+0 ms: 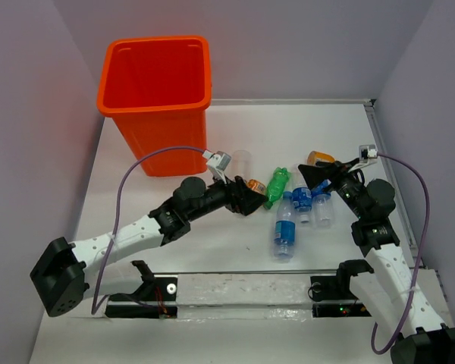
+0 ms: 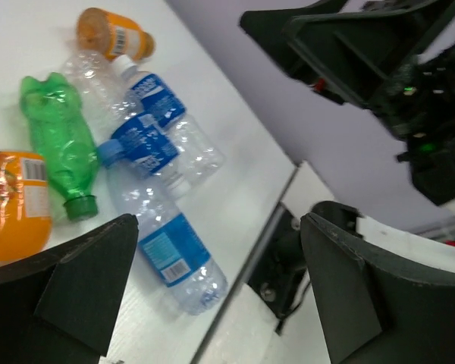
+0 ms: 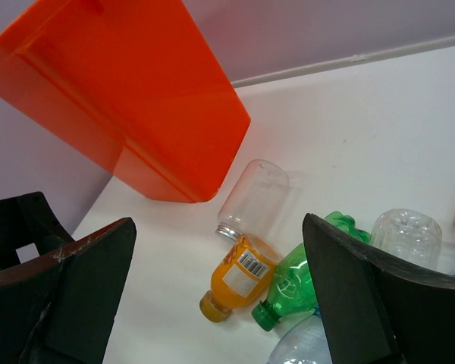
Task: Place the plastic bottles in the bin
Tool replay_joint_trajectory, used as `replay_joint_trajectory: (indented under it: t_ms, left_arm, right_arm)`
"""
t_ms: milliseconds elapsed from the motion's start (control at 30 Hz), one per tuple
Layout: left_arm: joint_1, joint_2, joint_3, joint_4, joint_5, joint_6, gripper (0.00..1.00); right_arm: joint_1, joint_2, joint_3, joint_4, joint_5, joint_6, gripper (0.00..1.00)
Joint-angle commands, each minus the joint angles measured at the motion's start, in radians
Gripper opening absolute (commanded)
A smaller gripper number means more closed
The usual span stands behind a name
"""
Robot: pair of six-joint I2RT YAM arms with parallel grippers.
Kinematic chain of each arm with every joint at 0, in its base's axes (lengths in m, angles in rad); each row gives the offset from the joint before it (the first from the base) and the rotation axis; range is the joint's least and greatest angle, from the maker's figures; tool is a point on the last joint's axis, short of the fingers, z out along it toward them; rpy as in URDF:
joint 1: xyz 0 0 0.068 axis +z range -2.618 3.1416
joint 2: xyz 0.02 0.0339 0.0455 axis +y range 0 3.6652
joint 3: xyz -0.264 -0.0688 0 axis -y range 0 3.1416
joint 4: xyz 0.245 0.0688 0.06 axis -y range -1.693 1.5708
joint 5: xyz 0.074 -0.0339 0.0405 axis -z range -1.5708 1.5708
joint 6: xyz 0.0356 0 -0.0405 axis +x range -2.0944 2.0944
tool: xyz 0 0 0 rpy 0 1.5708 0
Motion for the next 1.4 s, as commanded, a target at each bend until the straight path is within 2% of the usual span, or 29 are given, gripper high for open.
replay_joint_trajectory:
  t_ms: [0, 67, 100, 133, 200, 467, 1033, 1367]
  left_arm:
    - [-0.117, 0.074, 0.131, -0.145, -0.39, 0.146, 0.99]
    - [-0.163, 0.138, 0.191, -0.249, -0.513, 0.163, 0.95]
    - [-0.168, 0.163, 0.21, -0.274, -0.588, 0.166, 0.9]
    - [-0.17, 0.187, 0.24, -0.318, -0.617, 0.166, 0.81]
    - [-0.171, 0.261, 0.269, -0.351, -0.68, 0.168, 0.75]
    - [-0.171, 0.486, 0.403, -0.455, -0.821, 0.2, 0.74]
    - [-0.171, 0.685, 0.471, -0.46, -0.791, 0.226, 0.78]
    - [-0.167, 0.732, 0.487, -0.452, -0.78, 0.229, 0.78]
  right_arm:
    - [0.008, -0.012, 0.008, 0.031, 0.027, -0.019, 0.95]
    - [0.008, -0.012, 0.007, 0.028, 0.027, -0.018, 0.95]
    - [0.008, -0.011, 0.007, 0.028, 0.029, -0.018, 0.96]
    - [0.008, -0.011, 0.007, 0.026, 0.029, -0.018, 0.95]
    - [0.008, -0.011, 0.008, 0.025, 0.03, -0.016, 0.95]
    - [0.008, -0.006, 0.01, 0.023, 0.019, -0.016, 0.95]
    - [0.008, 0.023, 0.019, 0.025, -0.008, -0.013, 0.96]
    - [0.008, 0.04, 0.02, 0.026, -0.02, -0.011, 0.99]
